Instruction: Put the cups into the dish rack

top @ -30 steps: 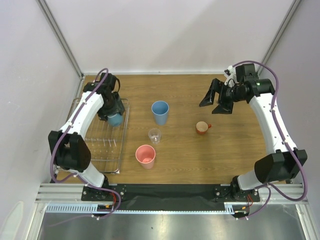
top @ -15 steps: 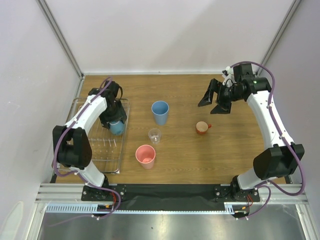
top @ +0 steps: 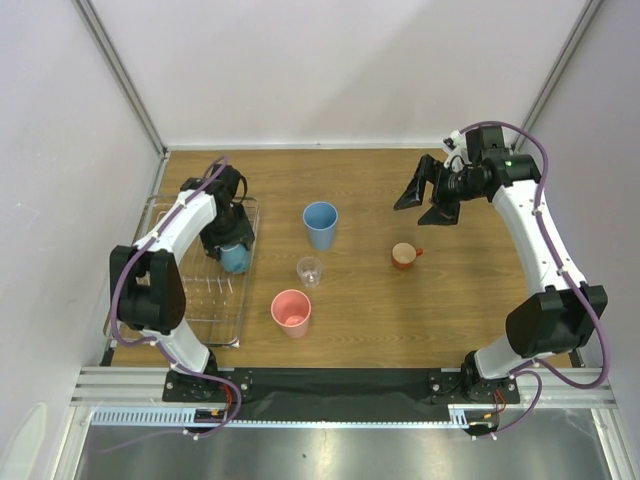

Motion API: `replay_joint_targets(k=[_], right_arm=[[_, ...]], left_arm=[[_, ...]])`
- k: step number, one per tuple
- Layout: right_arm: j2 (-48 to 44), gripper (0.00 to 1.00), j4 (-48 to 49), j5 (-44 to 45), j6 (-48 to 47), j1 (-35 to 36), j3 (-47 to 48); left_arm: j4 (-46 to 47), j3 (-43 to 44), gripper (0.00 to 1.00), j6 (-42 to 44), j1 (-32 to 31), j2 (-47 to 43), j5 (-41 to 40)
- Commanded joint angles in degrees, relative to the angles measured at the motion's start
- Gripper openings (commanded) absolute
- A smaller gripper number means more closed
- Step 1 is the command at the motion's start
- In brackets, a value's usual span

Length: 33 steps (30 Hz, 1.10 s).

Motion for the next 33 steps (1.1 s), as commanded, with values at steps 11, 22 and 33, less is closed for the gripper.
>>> replay_joint_targets(k=[11,22,33], right_arm=[[2.93,0.84,2.27,-0.94,0.28,1.87,0.94],[4.78,0.86,1.83,-0.15,-0.95,5.03,3.49],[11.01,0.82,3.42,14.52,1.34,24.34,8.93]], left_arm=[[2.23,-0.68,0.73,1.67,1.17,-0.49,-0.68],[0.30,1.25,1.00,1.23,1.17,-2.77,-2.70],[-8.05,9.25,1.00,-0.26,1.17,-17.52,2.74]])
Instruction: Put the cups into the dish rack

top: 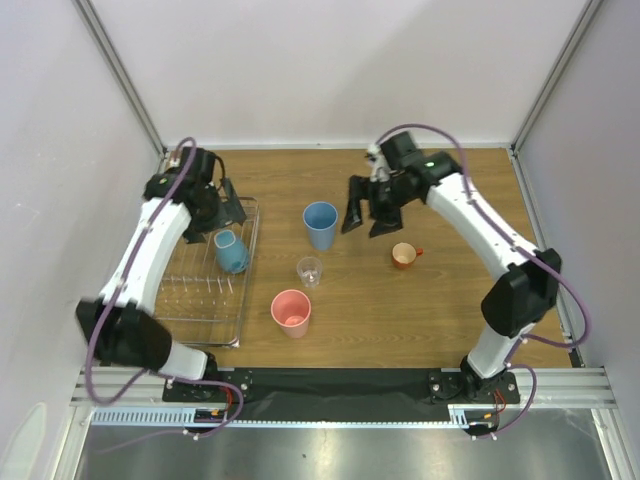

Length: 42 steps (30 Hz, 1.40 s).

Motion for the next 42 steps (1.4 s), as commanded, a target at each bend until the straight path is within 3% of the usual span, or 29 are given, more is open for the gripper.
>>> replay_joint_targets(k=[1,5,9,17,25,32,34,37,42], right_arm=[[3.45,0.82,0.91,7.22,1.34,7.03,5.69],[7.07,0.75,-1.91,12.58,1.77,15.12,9.85],[9.09,0.55,-1.30,12.33,2.92,21.10,9.50],[11.03,0.53,-2.35,15.14,2.92,29.98,8.45],[13.57,0.49,-0.33,14.36,2.92,31.48,4.49],[16.12,0.39,1.87,14.17,2.57,32.01,3.43],[16.13,0.33,1.95,14.70,2.22,32.01,3.43],[15.08,0.01,1.78,16.10,2.04,31.92,3.69],[4.39,0.00,-1.74,14.45,0.47,27.10,7.21]], left_arm=[[-3.47,2.72,1.00,-0.92,0.01,-11.18,4.10],[-0.22,-2.90,1.00,-3.12,0.01,-22.10,11.12],[1.29,-6.43,1.00,-5.40,0.01,-32.21,16.33],[-0.57,-9.59,0.99,-6.11,0.01,-39.52,21.34],[-1.62,-7.14,0.98,-5.50,0.01,-41.81,26.34],[-0.04,-5.99,0.99,-5.23,0.01,-42.16,31.18],[-0.39,-5.82,0.99,-5.23,0.01,-42.16,31.79],[1.45,-5.55,0.99,-4.97,0.01,-42.07,35.30],[10.49,-7.74,1.00,-7.16,0.01,-42.33,44.52]])
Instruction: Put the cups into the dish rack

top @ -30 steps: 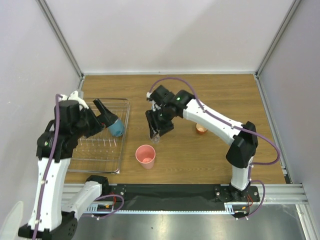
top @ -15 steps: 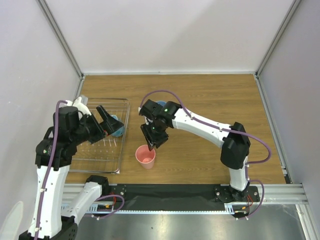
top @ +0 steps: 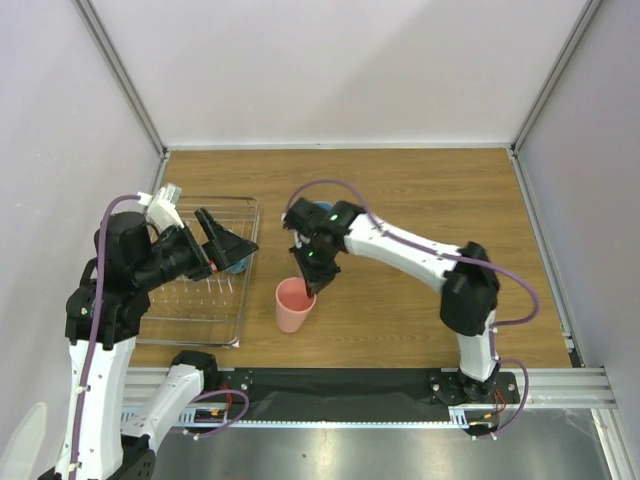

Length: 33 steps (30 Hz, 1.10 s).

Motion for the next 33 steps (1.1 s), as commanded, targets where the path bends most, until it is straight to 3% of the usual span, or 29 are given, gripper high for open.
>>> replay_joint_targets(k=[1,2,5,8,14,18,27,33], right_arm=[[-13.56,0.00,-0.91,-6.08,-2.01,-4.71,3.54],[-15.94,0.00,1.45,-9.09,-2.19,-8.29,2.67],[-23.94,0.00,6.46,-23.41,-0.44,-17.07,-2.42],[-30.80,0.00,16.20,-36.43,5.62,-22.20,-7.96],[-37.31,0.00,38.08,-50.15,20.54,-27.39,-16.05],[-38.28,0.00,42.86,-52.71,25.14,-27.31,-17.03],[-36.97,0.00,52.44,-54.56,32.70,-26.87,-17.29],[-36.79,0.00,55.35,-54.65,34.72,-26.17,-17.38]], left_arm=[[10.74,-1.08,1.00,-2.92,0.03,-0.63,10.63],[19.55,-3.70,1.00,-5.54,0.03,-1.16,16.40],[34.96,-7.85,1.00,-9.96,-0.14,-4.06,20.75],[41.59,-9.08,1.00,-10.14,-0.41,-5.12,20.94],[52.48,-11.10,0.99,-11.71,-0.84,-5.82,21.37],[58.04,-12.07,1.00,-14.18,-1.98,-4.77,23.92],[58.76,-12.95,1.00,-14.18,-10.85,-2.75,22.35],[60.60,-13.48,1.00,-15.49,-12.62,-2.66,20.06]])
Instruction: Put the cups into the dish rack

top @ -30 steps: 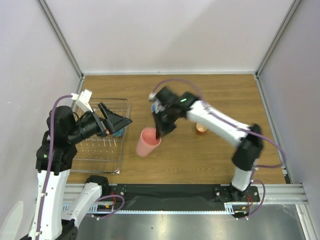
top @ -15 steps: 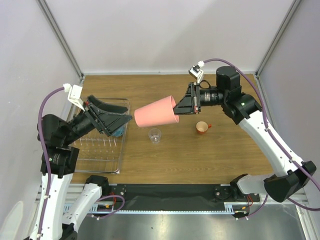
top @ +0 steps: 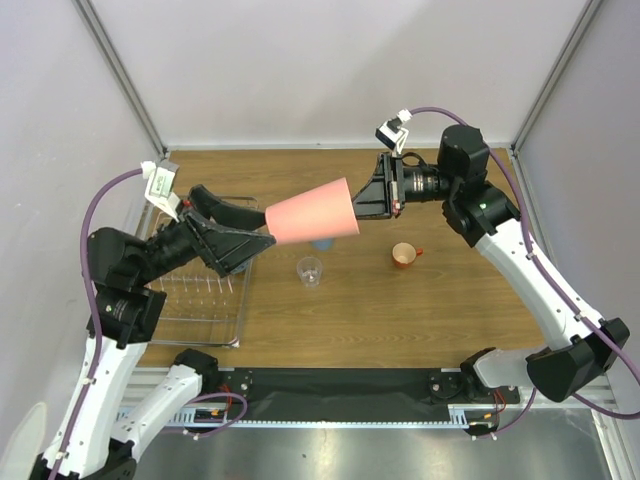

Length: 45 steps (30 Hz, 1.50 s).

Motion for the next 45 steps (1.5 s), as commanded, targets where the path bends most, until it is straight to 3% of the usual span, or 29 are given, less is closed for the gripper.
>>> replay_joint_targets(k=[1,5,10,16,19,26,30,45], right_arm=[[0.41,0.00,7.82,-1.85,4.38,1.53,0.30],[1.29,0.00,12.74,-1.67,7.46,3.02,0.30],[0.59,0.00,9.25,-1.23,5.80,4.08,0.65],[-0.38,0.00,10.55,-1.14,7.47,4.25,0.74],[0.23,0.00,11.00,-1.05,8.00,4.78,1.09],[-0.47,0.00,9.77,-0.26,7.03,4.25,1.27],[-0.12,0.00,13.87,-0.70,9.83,4.51,1.35],[1.64,0.00,16.10,0.70,10.11,5.40,1.79]], left_arm=[[2.35,-1.28,1.00,-2.29,-2.44,0.86,0.37],[2.35,-1.55,1.00,-2.04,-4.02,0.60,-2.70],[-2.82,0.20,1.00,1.20,-4.11,-1.15,-10.43],[-6.79,1.00,1.00,3.85,-4.02,-0.63,-9.84],[-3.28,-1.10,1.00,1.22,-4.02,-1.07,-8.51],[0.13,-2.25,1.00,-2.55,-4.11,-4.49,-17.11],[2.35,-4.54,1.00,-7.83,-4.11,-5.38,-19.23],[10.87,-5.24,1.00,-13.99,-4.46,-1.77,-12.47]])
